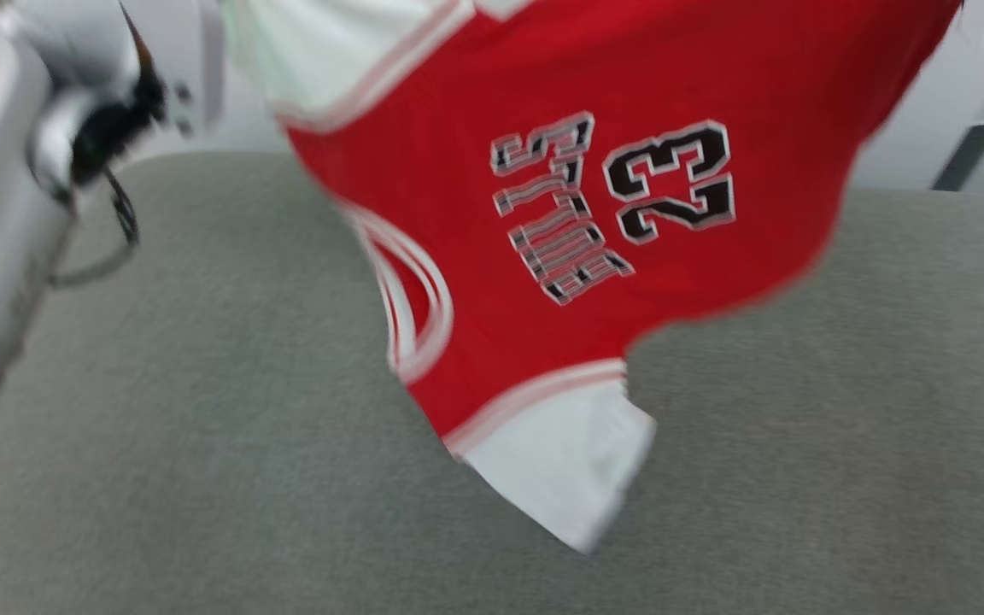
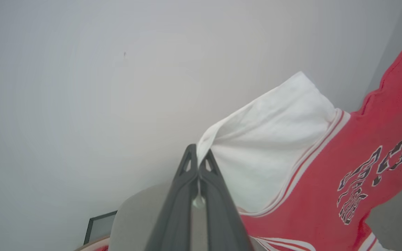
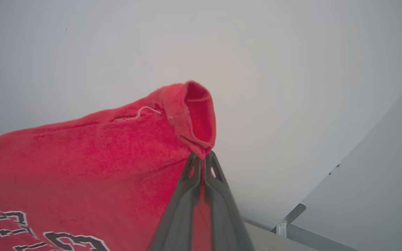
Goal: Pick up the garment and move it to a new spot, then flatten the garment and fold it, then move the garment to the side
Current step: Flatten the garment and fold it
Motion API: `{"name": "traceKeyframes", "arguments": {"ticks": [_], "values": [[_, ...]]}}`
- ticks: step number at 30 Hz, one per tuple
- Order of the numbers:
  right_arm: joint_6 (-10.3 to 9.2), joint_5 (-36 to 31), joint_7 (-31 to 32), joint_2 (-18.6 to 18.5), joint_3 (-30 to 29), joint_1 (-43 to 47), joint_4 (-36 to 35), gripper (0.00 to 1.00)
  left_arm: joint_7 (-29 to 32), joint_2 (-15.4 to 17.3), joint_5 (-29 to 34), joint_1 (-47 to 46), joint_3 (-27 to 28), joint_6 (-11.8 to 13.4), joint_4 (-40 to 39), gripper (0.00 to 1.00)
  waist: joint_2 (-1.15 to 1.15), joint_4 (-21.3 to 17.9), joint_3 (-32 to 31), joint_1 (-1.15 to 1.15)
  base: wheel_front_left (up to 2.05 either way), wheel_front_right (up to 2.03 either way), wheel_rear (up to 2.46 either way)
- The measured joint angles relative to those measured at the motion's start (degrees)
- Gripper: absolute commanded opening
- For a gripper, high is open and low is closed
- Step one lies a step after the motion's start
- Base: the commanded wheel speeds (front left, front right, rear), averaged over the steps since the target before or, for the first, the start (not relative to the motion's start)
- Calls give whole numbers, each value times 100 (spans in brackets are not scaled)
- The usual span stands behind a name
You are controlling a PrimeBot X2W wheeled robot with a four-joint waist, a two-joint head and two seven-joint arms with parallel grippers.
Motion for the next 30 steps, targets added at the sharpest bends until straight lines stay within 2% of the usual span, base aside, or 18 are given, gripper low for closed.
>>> {"name": "traceKeyframes", "arguments": {"ticks": [7, 14, 20, 30], "values": [[1, -210, -492, 385, -77, -469, 360, 0, -430, -299, 320, -1131, 19, -226, 1109, 0, 0, -427, -128, 0, 0, 0, 0], [0, -296, -758, 548, -82, -872, 535, 0, -1085, -468, 650, -1990, -42, -388, 1862, 0, 0, -700, 38, 0, 0, 0, 0], [0, -410, -1100, 577, -186, -1341, 681, 0, -1692, -454, 1027, -2849, -105, -405, 2285, 0, 0, -812, 500, 0, 0, 0, 0], [1, -1088, -2455, 740, -423, -2355, 1057, 0, -2831, -361, 1671, -4513, -193, -324, 2716, 0, 0, -1001, 1728, 0, 0, 0, 0]]}}
